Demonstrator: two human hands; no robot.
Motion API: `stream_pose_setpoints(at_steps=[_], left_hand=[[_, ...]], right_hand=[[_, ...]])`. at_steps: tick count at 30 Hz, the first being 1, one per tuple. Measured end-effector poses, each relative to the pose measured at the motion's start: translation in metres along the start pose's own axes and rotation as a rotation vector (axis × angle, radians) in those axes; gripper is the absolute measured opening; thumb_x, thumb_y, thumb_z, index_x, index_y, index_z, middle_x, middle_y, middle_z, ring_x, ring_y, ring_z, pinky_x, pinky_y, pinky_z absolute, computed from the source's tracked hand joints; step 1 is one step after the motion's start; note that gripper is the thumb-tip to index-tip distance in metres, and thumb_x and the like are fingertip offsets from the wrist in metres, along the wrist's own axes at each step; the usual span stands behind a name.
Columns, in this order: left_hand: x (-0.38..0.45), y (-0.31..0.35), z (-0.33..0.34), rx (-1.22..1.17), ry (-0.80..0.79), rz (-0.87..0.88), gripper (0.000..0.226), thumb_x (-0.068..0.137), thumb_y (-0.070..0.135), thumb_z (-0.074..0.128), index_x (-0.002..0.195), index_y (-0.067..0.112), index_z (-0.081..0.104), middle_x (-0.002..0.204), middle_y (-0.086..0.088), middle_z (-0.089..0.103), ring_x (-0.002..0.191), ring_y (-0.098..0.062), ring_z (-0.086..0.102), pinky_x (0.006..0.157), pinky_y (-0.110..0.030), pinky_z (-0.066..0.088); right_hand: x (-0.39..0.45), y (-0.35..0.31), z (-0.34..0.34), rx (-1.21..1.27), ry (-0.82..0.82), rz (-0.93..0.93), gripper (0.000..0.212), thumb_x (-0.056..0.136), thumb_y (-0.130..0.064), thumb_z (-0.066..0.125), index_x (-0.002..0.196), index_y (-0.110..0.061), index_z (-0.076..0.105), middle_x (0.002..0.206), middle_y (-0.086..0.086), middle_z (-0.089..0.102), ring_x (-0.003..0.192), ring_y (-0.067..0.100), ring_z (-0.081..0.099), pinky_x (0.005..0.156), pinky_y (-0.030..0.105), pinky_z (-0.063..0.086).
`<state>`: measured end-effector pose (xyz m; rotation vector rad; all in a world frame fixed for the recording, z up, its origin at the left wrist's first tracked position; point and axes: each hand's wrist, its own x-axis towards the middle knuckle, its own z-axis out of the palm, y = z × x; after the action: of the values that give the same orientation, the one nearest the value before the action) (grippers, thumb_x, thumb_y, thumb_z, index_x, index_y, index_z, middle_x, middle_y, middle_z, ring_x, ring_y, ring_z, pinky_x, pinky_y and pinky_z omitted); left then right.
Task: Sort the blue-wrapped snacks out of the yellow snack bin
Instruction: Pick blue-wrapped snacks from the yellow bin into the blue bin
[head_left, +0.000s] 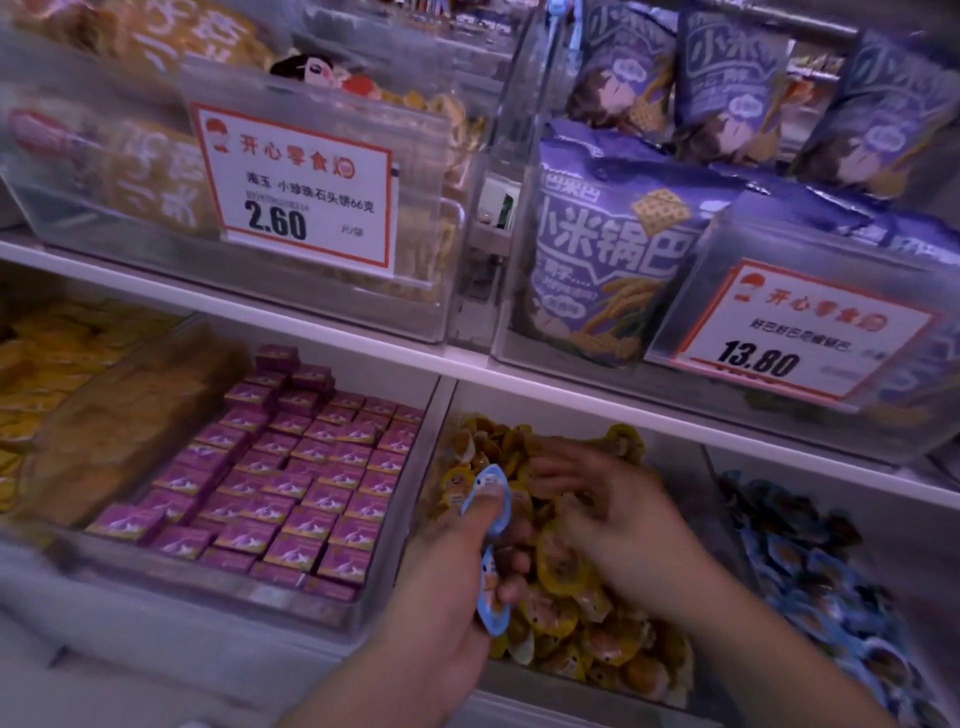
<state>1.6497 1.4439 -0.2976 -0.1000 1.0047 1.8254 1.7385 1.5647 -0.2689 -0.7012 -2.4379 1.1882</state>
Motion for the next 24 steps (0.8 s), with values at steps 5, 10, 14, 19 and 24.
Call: stream_pose_setpoints(at_steps=[5,10,14,19,24], left_hand=[[-0.006,0.005,0.0,-0.04,-0.018,-0.078,0.017,0.096,0.019,0.056,0.102,0.004,0.063,0.067,-0.01,0.059,0.051,-0.017,0.048,0.041,-0.024,0.03],[-0.003,0.009,-0.002,-0.057,-0.011,-0.119,0.019,0.095,0.02,0.056,0.103,0.003,0.061,0.07,-0.011,0.058,0.053,-0.018,0.047,0.042,-0.026,0.031],[-0.002,0.012,-0.005,-0.073,-0.031,-0.151,0.018,0.095,0.02,0.056,0.099,0.003,0.063,0.07,-0.012,0.059,0.052,-0.019,0.047,0.041,-0.026,0.03],[0.0,0.01,-0.003,-0.068,-0.031,-0.148,0.018,0.094,0.017,0.055,0.102,0.002,0.061,0.073,-0.012,0.057,0.053,-0.018,0.046,0.038,-0.023,0.03],[0.001,0.008,-0.002,-0.073,0.015,-0.115,0.019,0.094,0.017,0.055,0.103,0.002,0.063,0.069,-0.012,0.059,0.051,-0.019,0.05,0.04,-0.024,0.031]], right_hand=[[0.062,0.016,-0.009,-0.55,-0.083,0.059,0.034,0.091,-0.025,0.052,0.123,-0.029,0.064,0.129,-0.002,0.063,0.119,0.018,0.057,0.103,0.03,0.043],[0.117,0.015,0.046,-0.651,-0.444,-0.079,0.037,0.083,-0.048,0.063,0.112,-0.024,0.063,0.114,0.0,0.064,0.106,0.02,0.061,0.09,0.037,0.049],[0.127,0.034,0.039,-0.805,-0.382,-0.133,0.034,0.086,-0.051,0.062,0.109,-0.026,0.057,0.111,-0.002,0.06,0.106,0.019,0.055,0.074,0.025,0.032],[0.125,0.035,0.013,-0.78,-0.396,0.052,0.03,0.095,-0.022,0.062,0.116,-0.003,0.056,0.077,-0.003,0.045,0.103,0.023,0.058,0.053,0.006,0.031],[0.111,0.016,0.004,-0.861,-0.405,0.152,0.03,0.102,-0.017,0.048,0.129,-0.005,0.048,0.105,0.004,0.059,0.098,0.025,0.059,0.059,0.01,0.034]])
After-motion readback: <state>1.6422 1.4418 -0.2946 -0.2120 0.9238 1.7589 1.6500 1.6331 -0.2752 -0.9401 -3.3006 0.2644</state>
